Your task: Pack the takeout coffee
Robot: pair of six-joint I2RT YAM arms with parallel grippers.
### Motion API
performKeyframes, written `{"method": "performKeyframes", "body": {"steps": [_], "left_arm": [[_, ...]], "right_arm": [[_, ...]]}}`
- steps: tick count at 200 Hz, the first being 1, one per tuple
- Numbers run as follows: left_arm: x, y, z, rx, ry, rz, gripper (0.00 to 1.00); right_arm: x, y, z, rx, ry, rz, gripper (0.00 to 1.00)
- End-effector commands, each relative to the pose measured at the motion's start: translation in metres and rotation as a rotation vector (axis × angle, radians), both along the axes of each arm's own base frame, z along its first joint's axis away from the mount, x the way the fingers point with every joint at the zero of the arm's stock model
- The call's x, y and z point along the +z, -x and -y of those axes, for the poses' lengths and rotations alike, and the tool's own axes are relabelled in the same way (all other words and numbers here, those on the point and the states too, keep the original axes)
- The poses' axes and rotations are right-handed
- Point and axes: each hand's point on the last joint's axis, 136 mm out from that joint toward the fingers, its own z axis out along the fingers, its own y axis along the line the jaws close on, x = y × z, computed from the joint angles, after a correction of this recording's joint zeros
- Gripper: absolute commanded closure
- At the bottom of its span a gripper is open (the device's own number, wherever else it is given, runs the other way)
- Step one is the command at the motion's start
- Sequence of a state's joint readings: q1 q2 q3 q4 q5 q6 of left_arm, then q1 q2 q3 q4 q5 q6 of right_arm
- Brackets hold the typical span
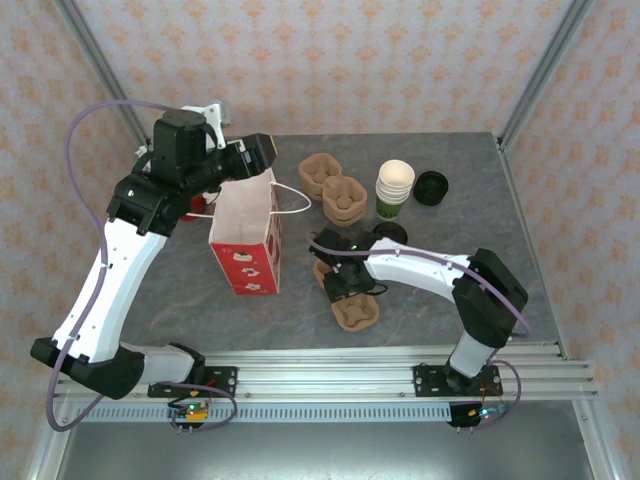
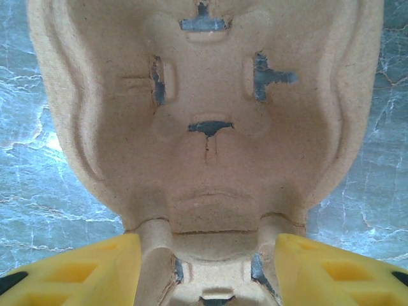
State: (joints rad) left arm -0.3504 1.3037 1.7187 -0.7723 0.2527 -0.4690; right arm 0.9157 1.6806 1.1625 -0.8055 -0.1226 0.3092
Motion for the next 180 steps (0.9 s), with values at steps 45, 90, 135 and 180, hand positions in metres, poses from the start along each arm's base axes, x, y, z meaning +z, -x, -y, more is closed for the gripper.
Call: {"method": "performKeyframes", "body": {"steps": [45,90,135,180], "left_arm": [[-0.001,0.007,-0.008,0.008,-0.023,0.009,0.2],[-0.002,0.007,-0.008,0.006,-0.022,0.009,0.2],[-0.003,0.008,-0.008,0.005,-0.024,0.009,0.2],[-0.003,0.009,-0.009,0.009,-0.026,0.011,0.2]], "right_arm": [[0.001,-0.007,0.0,0.022,0.045,0.001,0.47],[-0.001,-0.008,0.002,0.02,0.059,-0.006,0.48],[-0.002,-0.01,0.004,0.014,0.061,-0.008,0.48],[-0.007,-0.01,0.004,0.017,0.065,-0.023,0.51]]}}
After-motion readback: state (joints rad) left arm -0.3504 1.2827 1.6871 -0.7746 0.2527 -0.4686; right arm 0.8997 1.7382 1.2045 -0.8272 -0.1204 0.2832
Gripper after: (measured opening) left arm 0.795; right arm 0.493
